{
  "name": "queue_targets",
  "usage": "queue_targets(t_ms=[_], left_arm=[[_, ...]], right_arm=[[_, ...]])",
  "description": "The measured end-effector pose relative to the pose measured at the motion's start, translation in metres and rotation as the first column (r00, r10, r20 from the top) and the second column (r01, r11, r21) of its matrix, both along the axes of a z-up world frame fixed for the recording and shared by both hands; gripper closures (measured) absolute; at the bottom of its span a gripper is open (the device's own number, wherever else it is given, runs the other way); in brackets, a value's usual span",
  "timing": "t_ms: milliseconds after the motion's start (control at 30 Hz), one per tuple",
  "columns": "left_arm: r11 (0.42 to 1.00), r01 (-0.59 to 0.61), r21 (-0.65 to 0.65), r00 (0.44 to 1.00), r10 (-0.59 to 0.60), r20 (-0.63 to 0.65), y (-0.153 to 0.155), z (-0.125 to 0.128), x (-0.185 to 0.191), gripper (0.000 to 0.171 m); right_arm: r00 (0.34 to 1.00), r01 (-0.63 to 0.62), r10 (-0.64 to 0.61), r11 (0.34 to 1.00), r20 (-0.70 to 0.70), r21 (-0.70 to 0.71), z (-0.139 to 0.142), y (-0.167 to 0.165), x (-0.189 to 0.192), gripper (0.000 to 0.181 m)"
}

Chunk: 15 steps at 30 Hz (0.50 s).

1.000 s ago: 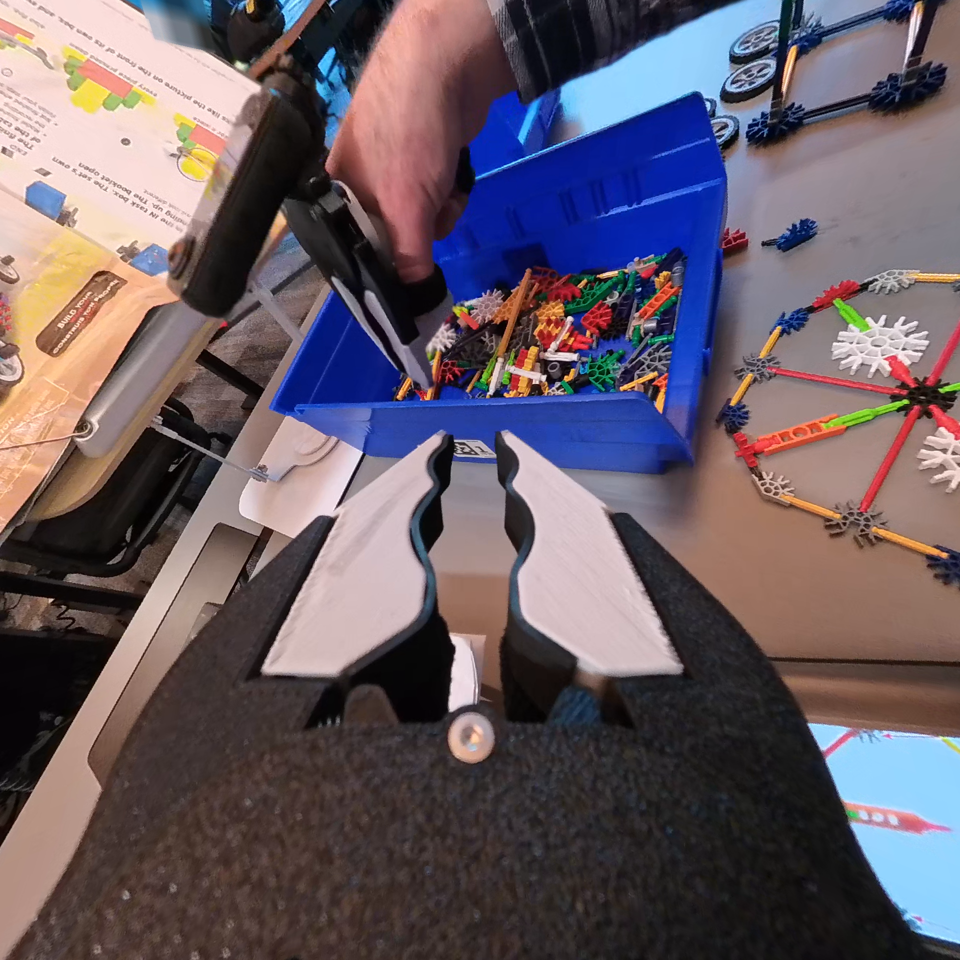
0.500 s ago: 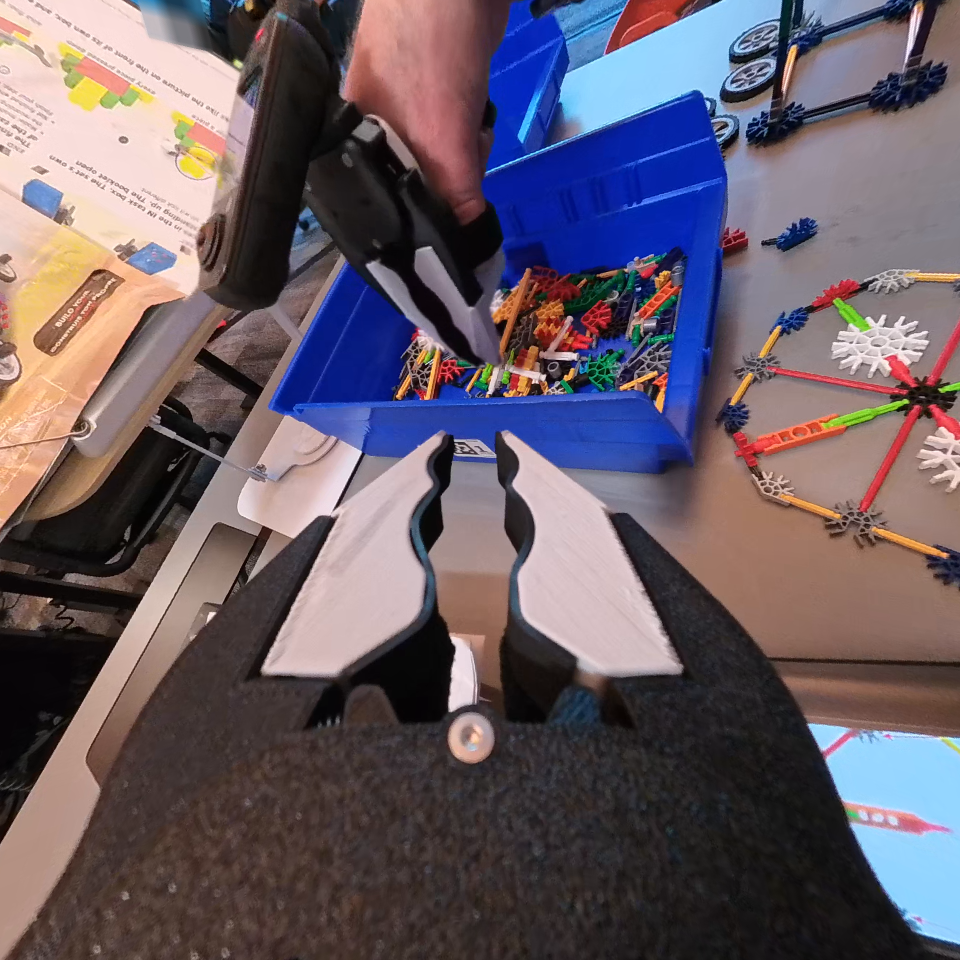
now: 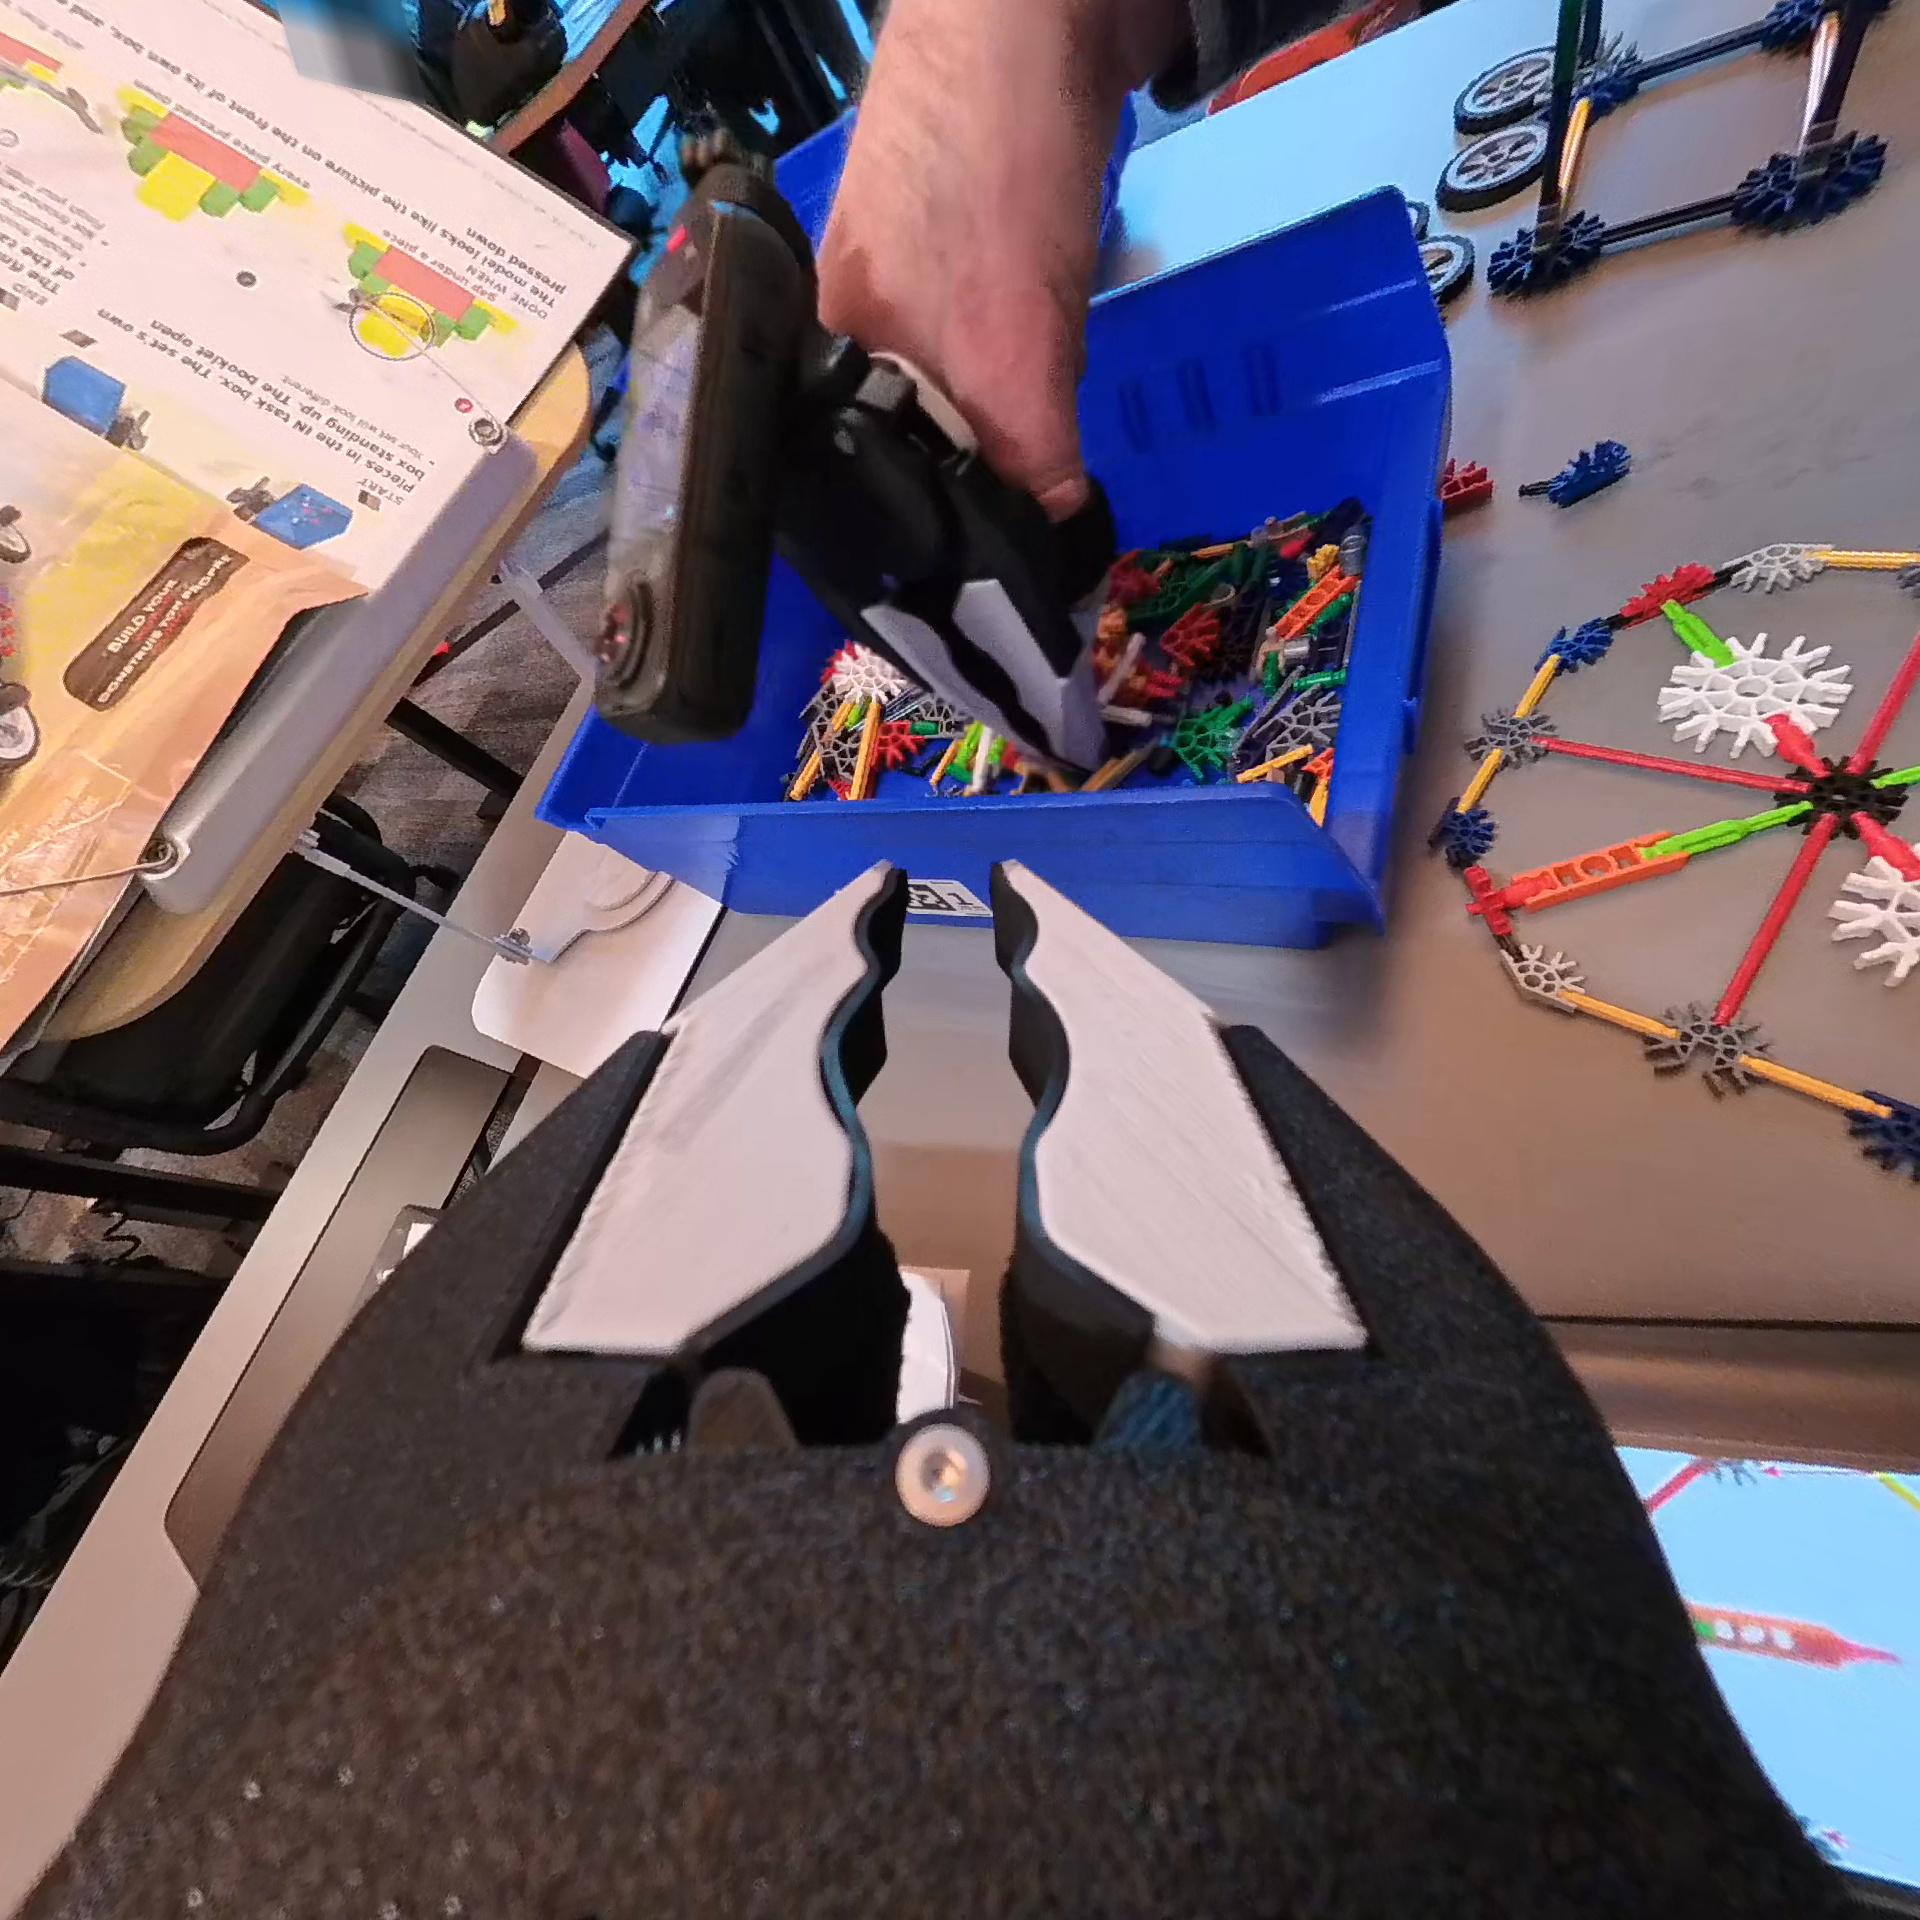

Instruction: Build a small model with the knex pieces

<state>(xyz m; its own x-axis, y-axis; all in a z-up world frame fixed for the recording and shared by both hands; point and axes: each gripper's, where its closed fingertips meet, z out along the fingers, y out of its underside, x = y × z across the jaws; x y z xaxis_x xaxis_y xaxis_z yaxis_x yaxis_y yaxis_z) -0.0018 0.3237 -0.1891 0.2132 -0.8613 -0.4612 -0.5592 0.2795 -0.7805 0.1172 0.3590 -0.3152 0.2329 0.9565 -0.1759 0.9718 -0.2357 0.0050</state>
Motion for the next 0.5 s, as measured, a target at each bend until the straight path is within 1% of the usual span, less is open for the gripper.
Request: queue_targets(t_ms=[67, 100, 133, 167, 233, 300, 400, 500], left_arm=[[1.0, 0.0, 0.0, 1.0, 0.0, 0.0, 0.0, 0.0, 0.0, 0.156], [1.0, 0.0, -0.001, 1.0, 0.0, 0.001, 0.0, 0.0, 0.0, 0.156], [1.0, 0.001, -0.001, 1.0, -0.001, 0.002, 0.0, 0.0, 0.0, 0.156], [1.0, 0.001, -0.003, 1.0, -0.001, 0.003, 0.0, 0.0, 0.0, 0.156], [1.0, 0.001, -0.005, 1.0, -0.001, 0.003, 0.0, 0.0, 0.0, 0.156], [1.0, 0.001, -0.006, 1.0, -0.001, 0.002, 0.0, 0.0, 0.0, 0.156], [1.0, 0.001, -0.006, 1.0, -0.001, 0.003, 0.0, 0.0, 0.0, 0.156], [1.0, 0.003, -0.008, 1.0, -0.003, 0.007, 0.0, 0.001, 0.0, 0.156]], right_arm=[[0.999, 0.031, -0.035, 0.994, 0.031, 0.108, 0.004, 0.024, 0.01, 0.179], [0.998, 0.042, -0.049, 0.986, 0.041, 0.16, 0.008, 0.034, 0.014, 0.175], [0.998, 0.037, -0.046, 0.983, 0.043, 0.179, 0.013, 0.038, 0.015, 0.173], [0.999, 0.026, -0.031, 0.985, 0.028, 0.168, 0.018, 0.035, 0.014, 0.172], [1.0, -0.001, 0.0, 0.991, 0.005, 0.135, 0.026, 0.025, 0.011, 0.17], [0.998, -0.064, 0.064, 0.995, -0.004, 0.071, 0.03, 0.007, 0.01, 0.169], [0.99, -0.136, 0.133, 0.988, -0.044, -0.067, 0.029, -0.028, 0.003, 0.17], [0.981, -0.187, 0.177, 0.97, -0.077, -0.153, 0.024, -0.057, -0.003, 0.172]])
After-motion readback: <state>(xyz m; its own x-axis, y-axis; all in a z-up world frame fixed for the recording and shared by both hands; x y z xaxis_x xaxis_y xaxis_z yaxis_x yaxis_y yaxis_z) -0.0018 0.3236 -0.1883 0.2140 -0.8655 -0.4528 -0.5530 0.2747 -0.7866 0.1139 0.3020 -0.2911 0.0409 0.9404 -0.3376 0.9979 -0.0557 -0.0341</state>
